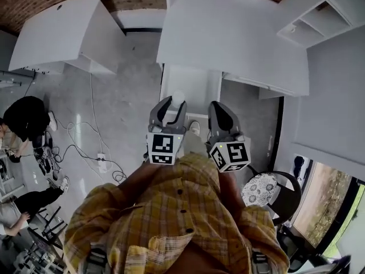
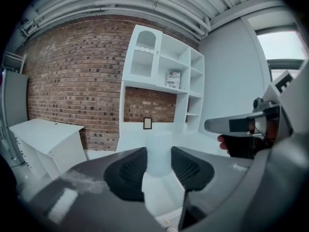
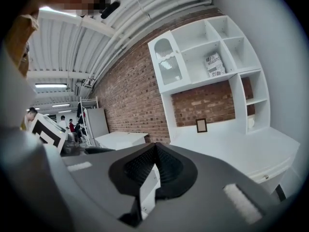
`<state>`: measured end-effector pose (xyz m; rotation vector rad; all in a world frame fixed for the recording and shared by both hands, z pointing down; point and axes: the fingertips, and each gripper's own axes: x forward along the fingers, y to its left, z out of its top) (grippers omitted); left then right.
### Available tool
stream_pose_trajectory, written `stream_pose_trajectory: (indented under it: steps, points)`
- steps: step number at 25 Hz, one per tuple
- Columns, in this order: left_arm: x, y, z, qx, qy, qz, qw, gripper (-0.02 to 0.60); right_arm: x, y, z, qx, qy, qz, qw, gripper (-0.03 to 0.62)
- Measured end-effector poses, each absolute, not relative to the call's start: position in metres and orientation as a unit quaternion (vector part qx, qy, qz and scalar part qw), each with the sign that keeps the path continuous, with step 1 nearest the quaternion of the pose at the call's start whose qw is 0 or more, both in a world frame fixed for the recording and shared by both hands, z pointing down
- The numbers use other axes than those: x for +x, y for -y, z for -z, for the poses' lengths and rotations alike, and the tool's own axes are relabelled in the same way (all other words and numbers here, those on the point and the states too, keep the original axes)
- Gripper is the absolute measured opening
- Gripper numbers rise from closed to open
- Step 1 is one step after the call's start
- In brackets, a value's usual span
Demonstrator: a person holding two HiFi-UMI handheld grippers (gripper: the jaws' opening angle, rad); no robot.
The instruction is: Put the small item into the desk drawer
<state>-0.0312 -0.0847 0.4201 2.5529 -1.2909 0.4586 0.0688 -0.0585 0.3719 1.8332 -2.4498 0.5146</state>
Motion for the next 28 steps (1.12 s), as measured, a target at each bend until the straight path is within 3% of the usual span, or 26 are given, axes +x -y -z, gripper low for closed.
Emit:
stream_pose_trajectory:
  steps: [28]
  points:
    - [0.002,0.144,-0.548,0.783,0.515,-0.269,0.220,0.169,0.114,0.138,-0.484,0.499,0.827,-0.247,0.072,-0.002]
